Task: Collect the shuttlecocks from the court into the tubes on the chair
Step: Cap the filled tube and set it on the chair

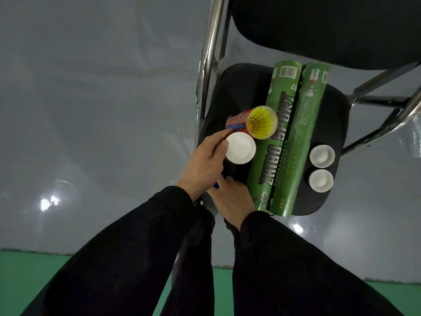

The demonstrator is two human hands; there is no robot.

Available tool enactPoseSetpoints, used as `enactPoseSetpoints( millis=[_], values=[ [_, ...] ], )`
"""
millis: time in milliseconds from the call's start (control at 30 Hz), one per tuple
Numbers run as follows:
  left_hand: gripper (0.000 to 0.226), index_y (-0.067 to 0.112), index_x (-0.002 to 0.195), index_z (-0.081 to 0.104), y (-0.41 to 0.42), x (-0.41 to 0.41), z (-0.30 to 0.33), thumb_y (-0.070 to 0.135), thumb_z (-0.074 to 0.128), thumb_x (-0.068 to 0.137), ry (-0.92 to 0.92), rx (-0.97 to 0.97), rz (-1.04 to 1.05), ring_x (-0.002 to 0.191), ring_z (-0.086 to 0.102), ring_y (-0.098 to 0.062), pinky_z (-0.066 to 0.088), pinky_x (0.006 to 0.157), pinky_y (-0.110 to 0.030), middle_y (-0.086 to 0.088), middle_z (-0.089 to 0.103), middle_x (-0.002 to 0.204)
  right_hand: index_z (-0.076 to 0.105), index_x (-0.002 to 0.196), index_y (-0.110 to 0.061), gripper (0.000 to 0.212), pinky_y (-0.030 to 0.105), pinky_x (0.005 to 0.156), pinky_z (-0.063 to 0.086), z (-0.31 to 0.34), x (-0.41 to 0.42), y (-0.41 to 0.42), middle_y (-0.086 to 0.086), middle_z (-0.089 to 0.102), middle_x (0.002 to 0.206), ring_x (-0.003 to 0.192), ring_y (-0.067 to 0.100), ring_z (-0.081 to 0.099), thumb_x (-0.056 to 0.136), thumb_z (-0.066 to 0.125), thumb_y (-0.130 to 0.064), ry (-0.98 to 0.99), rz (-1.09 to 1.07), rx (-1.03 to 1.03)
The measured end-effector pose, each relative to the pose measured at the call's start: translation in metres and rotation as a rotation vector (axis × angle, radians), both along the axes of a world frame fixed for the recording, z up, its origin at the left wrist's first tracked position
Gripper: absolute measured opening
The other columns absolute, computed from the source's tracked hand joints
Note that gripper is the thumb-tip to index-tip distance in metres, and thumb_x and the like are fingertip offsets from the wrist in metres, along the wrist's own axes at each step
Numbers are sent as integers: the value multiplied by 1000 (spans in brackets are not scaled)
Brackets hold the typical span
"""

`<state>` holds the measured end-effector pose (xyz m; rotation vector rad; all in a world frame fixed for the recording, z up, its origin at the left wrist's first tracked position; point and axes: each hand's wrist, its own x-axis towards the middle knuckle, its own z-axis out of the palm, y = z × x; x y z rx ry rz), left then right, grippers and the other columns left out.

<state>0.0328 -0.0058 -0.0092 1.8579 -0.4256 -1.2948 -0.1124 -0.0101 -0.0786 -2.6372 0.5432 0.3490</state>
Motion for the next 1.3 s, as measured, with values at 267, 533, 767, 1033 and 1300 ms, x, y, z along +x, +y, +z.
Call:
enactPoseSetpoints(
  millis=[267, 533, 767, 1033, 1300],
  values=[
    [36, 26, 143, 53, -15, -10, 15, 21, 45, 108, -253, -49, -4, 118, 51, -8, 47, 102, -24, 0, 53, 138, 77, 94, -21, 11, 30, 70, 55, 116, -55, -39, 2, 64, 130, 91, 21, 69, 89, 70, -29, -373, -394, 143],
    [94, 32, 161, 20, -38, -23, 9, 43, 75, 86, -490, -51, -232, 146, 34, -18, 36, 111, -31, 2, 29, 163, 75, 114, -25, 23, 37, 104, 46, 93, -14, -141, 3, 59, 143, 125, 20, 53, 91, 72, -26, -601, -614, 104],
    [78, 31, 157, 28, -54, -28, -3, 51, 66, 91, -555, 28, -165, 137, 47, -17, 47, 106, -39, 3, 45, 155, 79, 109, -16, 19, 39, 105, 48, 67, -10, -151, 8, 66, 135, 121, 31, 62, 94, 70, -23, -536, -371, 14],
    [75, 31, 153, 36, -56, -24, -5, 57, 62, 89, -567, 34, -150, 133, 52, -18, 50, 104, -42, 4, 49, 152, 76, 116, -22, 23, 52, 122, 27, 70, -9, -161, 4, 61, 143, 143, 27, 46, 99, 62, -27, -436, -213, -40],
    [73, 31, 151, 37, -57, -25, -6, 53, 67, 88, -608, 69, -164, 127, 57, -17, 53, 100, -40, 4, 53, 148, 67, 125, -14, 28, 51, 126, 17, 70, -13, -152, 10, 51, 152, 149, 27, 36, 100, 55, -16, -339, -103, -142]
  ],
)
